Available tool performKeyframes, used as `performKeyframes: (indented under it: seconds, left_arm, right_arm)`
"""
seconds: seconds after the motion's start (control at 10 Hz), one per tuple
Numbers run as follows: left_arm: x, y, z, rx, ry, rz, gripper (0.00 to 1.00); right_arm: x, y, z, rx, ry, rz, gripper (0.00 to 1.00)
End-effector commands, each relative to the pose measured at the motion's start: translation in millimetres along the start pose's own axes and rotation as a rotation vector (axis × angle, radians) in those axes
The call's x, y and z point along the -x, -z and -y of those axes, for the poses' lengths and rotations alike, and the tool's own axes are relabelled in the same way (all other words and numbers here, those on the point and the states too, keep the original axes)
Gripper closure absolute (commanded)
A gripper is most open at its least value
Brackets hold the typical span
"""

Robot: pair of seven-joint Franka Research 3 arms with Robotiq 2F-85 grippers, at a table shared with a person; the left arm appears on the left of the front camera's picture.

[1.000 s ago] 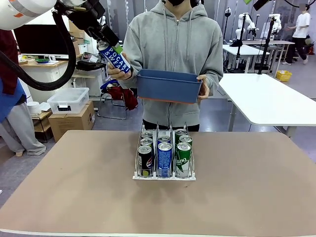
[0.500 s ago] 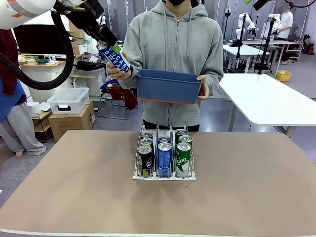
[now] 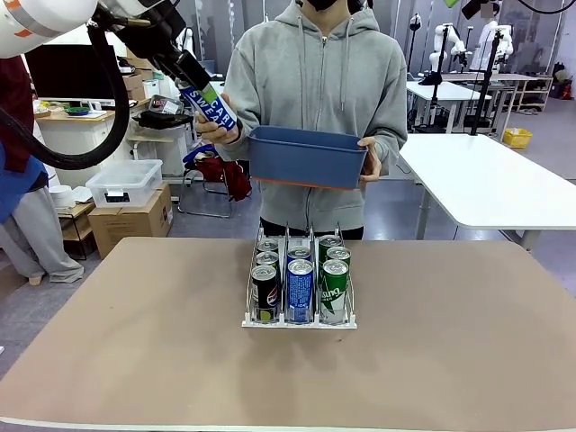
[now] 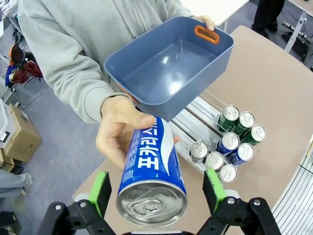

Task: Fill the beverage cans into the dispenser.
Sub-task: Pick up the Ionic drink handed by the human.

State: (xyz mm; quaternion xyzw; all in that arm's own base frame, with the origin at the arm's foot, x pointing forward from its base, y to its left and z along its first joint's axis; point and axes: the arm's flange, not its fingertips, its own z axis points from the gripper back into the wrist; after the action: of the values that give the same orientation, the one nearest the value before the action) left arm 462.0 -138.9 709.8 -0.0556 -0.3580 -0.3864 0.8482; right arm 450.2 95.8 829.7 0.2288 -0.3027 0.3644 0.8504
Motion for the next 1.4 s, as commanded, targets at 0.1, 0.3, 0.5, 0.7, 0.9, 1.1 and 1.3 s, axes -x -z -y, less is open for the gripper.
performKeyframes:
  seconds: [0.1, 0.3, 0.5, 0.7, 0.9, 1.1, 1.3]
  left_arm:
    - [0.0, 0.0, 0.0, 0.000, 0.000, 0.000, 0.00]
    - [0.0, 0.0, 0.0, 0.000, 0.000, 0.000, 0.00]
    - [0.0, 0.0, 0.0, 0.000, 0.000, 0.000, 0.00]
    - [-1.2, 1.3, -3.0, -0.015, 0.008, -0.024, 0.00]
    - [0.9, 2.3, 1.1, -0.047, 0.022, -0.029, 0.59]
    - [1.7, 2.6, -1.4, -0.053, 0.019, -0.041, 1.00]
    - [2.0, 2.8, -1.7, -0.057, 0.009, -0.042, 0.86]
  right_arm:
    - [3.1, 0.0, -1.6, -0.011, 0.011, 0.002, 0.00]
    - [3.1, 0.0, -1.6, -0.011, 0.011, 0.002, 0.00]
    - [3.1, 0.0, -1.6, -0.011, 0.011, 0.002, 0.00]
    - [3.1, 0.0, -1.6, -0.011, 0.011, 0.002, 0.00]
    - [3.1, 0.0, -1.6, -0.011, 0.011, 0.002, 0.00]
    - [3.1, 0.0, -1.6, -0.011, 0.011, 0.002, 0.00]
    - [3.1, 0.0, -1.6, -0.011, 0.011, 0.002, 0.00]
